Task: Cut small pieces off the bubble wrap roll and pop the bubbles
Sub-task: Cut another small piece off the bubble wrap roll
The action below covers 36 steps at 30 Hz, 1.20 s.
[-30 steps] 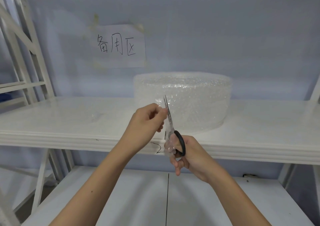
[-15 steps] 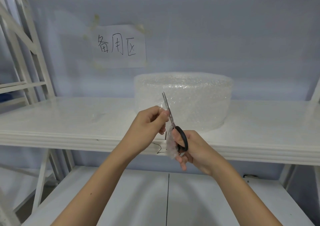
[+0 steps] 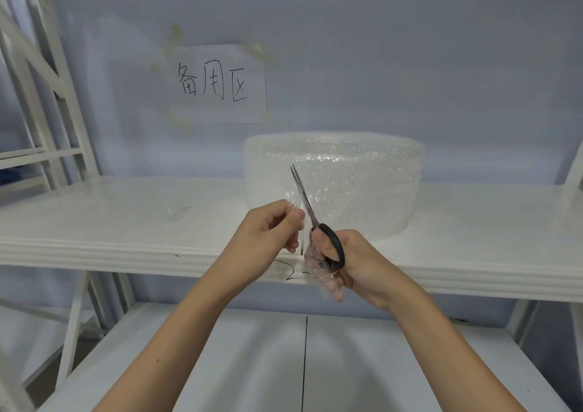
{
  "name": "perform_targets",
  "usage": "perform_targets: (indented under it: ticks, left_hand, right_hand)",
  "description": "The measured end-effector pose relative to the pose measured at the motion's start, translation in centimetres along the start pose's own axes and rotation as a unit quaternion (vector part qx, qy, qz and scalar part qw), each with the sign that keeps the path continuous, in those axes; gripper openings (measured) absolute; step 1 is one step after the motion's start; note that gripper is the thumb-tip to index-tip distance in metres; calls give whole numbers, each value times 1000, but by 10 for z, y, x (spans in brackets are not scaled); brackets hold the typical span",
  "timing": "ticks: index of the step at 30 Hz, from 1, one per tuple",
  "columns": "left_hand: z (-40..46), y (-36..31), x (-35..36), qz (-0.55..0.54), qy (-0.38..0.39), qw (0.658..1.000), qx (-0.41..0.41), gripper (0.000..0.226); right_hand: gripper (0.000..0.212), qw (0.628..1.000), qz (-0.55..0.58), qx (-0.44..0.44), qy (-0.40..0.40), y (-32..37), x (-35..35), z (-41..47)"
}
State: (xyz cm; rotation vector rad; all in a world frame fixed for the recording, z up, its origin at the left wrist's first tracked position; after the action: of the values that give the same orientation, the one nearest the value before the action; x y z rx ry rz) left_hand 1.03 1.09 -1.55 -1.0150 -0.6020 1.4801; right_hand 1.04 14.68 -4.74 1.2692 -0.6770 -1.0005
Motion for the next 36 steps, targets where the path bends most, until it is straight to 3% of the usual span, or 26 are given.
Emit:
perform_targets:
  ticks: [4, 10, 25, 28, 32, 36]
  left_hand:
    - [-1, 1, 0, -8, 3, 1000, -4, 30]
    - [-1, 0, 4, -18, 14, 1000, -5, 27]
    - [-9, 7, 8, -36, 24, 999, -20, 28]
    - [-8, 6, 2, -50, 8, 998, -23, 25]
    - [-8, 6, -8, -68, -23, 997, -26, 27]
    - [-6, 9, -11, -73, -38, 996, -33, 24]
  right_hand:
    - [46, 1000, 8, -4, 15, -1, 2, -2]
    - [60, 999, 16, 3, 47, 6, 6, -4]
    - [53, 999, -31, -10, -22, 18, 5, 3]
    - [56, 995, -75, -21, -55, 28, 6, -4]
    - [20, 989, -74, -76, -101, 54, 5, -23]
    - [12, 964, -71, -81, -242, 59, -38, -30]
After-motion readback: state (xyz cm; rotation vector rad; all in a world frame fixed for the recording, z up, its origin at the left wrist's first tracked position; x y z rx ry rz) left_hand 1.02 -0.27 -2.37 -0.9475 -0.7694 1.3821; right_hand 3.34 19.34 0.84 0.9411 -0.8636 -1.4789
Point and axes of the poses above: each hand's wrist, its own z-axis towards the middle knuckle, its own x-axis out of the palm, y = z × x, the point moved 5 cm from there along z, towards the middle knuckle, and after that the axes turned 1 degree about -z, right-handed, at the moved point
